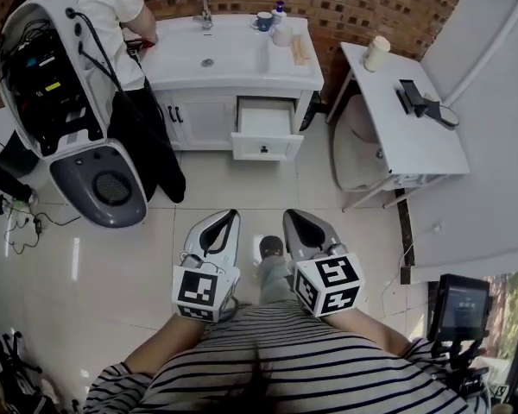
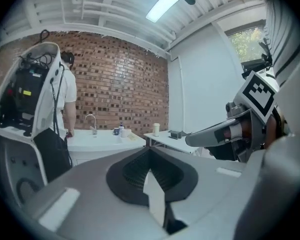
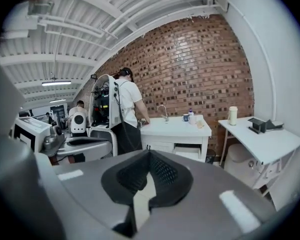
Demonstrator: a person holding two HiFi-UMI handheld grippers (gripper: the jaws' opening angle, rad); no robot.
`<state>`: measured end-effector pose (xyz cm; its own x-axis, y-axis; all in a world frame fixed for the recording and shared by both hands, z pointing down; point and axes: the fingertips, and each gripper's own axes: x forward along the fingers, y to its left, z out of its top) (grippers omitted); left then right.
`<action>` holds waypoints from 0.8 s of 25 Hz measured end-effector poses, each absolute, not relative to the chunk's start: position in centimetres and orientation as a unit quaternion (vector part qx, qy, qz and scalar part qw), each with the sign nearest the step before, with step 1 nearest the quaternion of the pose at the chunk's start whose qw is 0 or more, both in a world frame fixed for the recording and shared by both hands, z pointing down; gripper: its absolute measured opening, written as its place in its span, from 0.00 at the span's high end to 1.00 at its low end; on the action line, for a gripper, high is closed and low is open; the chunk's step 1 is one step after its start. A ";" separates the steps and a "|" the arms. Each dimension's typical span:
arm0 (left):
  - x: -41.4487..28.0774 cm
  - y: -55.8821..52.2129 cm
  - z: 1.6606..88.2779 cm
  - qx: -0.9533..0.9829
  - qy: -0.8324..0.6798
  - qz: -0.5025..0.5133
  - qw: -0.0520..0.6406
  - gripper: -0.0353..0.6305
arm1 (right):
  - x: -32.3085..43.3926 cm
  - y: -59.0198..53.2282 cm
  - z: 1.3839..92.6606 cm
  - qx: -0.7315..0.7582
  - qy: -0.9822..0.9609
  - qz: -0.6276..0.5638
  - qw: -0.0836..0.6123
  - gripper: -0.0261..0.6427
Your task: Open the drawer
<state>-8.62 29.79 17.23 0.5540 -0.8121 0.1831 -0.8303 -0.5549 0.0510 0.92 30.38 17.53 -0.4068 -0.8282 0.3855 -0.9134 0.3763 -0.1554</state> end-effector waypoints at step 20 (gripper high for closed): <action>-1.5 40.3 15.9 0.896 -0.430 0.098 0.046 0.93 | 4.8 42.0 15.8 0.512 -0.834 0.159 0.130 0.96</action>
<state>-1.52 40.26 15.90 0.6113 -0.7616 0.2150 -0.7795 -0.6264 -0.0026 4.85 42.05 15.78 -0.4427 -0.8127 0.3788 -0.8951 0.4257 -0.1327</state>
